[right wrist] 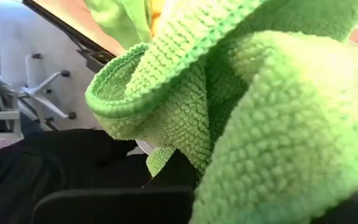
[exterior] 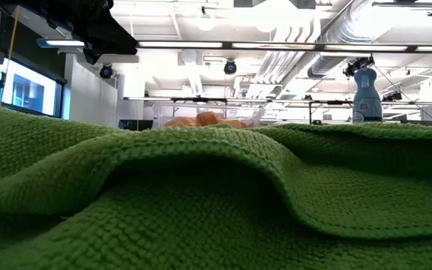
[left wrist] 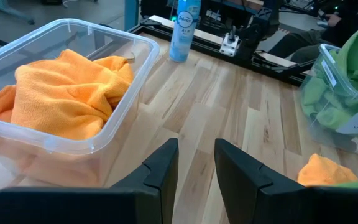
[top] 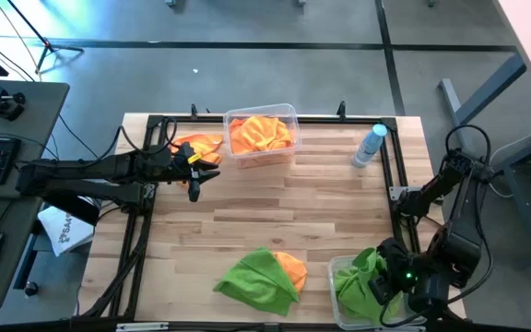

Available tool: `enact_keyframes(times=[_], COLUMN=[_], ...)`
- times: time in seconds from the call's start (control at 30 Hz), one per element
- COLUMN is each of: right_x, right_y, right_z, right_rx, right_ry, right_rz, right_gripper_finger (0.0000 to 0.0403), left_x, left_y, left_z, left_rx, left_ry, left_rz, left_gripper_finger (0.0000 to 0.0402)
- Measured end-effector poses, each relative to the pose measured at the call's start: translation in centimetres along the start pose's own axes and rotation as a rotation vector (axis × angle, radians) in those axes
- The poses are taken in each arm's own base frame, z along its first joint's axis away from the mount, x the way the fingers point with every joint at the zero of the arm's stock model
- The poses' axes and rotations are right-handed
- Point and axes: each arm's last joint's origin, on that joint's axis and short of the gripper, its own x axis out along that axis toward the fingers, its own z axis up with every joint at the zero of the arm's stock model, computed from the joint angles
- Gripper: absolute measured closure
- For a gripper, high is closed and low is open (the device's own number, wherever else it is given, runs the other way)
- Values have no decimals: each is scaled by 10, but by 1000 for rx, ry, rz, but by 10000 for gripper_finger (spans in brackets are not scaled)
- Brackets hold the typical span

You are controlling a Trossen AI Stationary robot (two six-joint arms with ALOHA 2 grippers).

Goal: Sort microfiber towel by color & place in baskets
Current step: Put the green microfiber towel into the bottom transparent bin

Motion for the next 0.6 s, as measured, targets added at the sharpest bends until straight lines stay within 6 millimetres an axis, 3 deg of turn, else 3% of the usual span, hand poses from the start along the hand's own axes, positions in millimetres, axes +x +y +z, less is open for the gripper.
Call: enact_keyframes(times=[0.2, 0.6], right_x=[16, 61], right_y=[2, 4], right_z=[-7, -21], right_rx=[-2, 51], right_ry=[54, -36], right_rz=[-96, -244], right_gripper_finger=[403, 403], left_x=[0, 0], left_y=[0, 0], left_z=[0, 0], left_rx=[-1, -18], left_ry=[0, 2], left_rz=[0, 1], left_gripper_finger=[310, 310])
